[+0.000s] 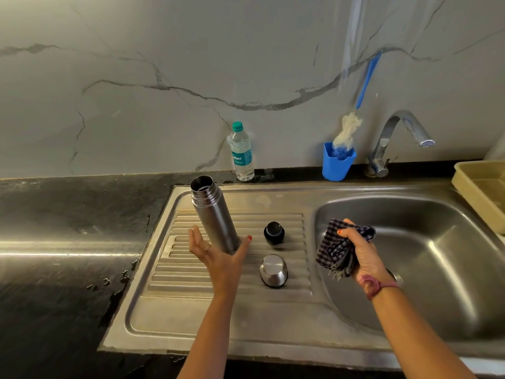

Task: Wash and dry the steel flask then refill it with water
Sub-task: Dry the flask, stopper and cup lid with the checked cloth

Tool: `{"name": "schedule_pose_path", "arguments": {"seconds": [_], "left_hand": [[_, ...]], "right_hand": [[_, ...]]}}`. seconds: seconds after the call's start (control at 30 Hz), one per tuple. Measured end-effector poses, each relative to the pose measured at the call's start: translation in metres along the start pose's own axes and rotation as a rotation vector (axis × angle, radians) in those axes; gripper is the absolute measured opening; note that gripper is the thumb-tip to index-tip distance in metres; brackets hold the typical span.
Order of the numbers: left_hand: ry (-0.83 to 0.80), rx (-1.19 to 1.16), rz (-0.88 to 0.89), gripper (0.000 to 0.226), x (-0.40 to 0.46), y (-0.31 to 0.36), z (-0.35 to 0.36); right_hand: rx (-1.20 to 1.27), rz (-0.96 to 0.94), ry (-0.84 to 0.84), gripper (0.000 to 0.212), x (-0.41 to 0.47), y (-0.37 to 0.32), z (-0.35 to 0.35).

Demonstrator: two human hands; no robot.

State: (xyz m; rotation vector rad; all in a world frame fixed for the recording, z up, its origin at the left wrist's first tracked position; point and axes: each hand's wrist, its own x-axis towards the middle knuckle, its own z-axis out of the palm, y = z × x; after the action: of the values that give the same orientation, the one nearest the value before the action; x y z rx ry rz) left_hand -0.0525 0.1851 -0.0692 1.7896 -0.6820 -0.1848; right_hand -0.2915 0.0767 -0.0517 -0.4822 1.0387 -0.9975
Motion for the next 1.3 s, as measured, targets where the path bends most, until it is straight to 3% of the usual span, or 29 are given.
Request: {"name": "schedule_pose_path", "arguments": {"seconds": [0.13,0.23,0.37,0.5,0.7,0.93,1.13,1.3], "left_hand": [[-0.013,0.058,0.514,0.096,-0.012,0.006,0.011],[-0.233,0.167,0.636,0.070,-0.004,0.019,0.023],[-0.683,0.388,0.287,0.070,0.013,0.040,0.042],[-0.802,0.550,0.114,0.075,0.029,0.045,0.063],[-0.826,0.691,0.045,0.054,0.032,0.040,0.075],[-0.687,0.618,0.072,0.049,0.023,0.060,0.077],[-0.862,0.504,0.130,0.047,-0.008,0.112,0.091],[-0.913,0.365,0.016,0.050,-0.042,0.131,0.112]], "right_hand": [[0.014,-0.003,0.000,0.047,0.000,-0.004,-0.006],[0.024,-0.001,0.000,0.046,-0.001,-0.006,-0.010],[0.026,-0.003,0.002,0.043,-0.003,-0.008,-0.018],[0.057,0.018,0.021,0.015,-0.005,-0.010,-0.028],[0.120,0.075,0.077,0.029,-0.003,-0.013,-0.044],[0.087,0.114,0.101,0.030,-0.008,-0.024,-0.060],[0.000,0.104,0.069,0.018,-0.013,-0.044,-0.072],[-0.106,0.077,0.040,0.028,-0.020,-0.065,-0.088]]}}
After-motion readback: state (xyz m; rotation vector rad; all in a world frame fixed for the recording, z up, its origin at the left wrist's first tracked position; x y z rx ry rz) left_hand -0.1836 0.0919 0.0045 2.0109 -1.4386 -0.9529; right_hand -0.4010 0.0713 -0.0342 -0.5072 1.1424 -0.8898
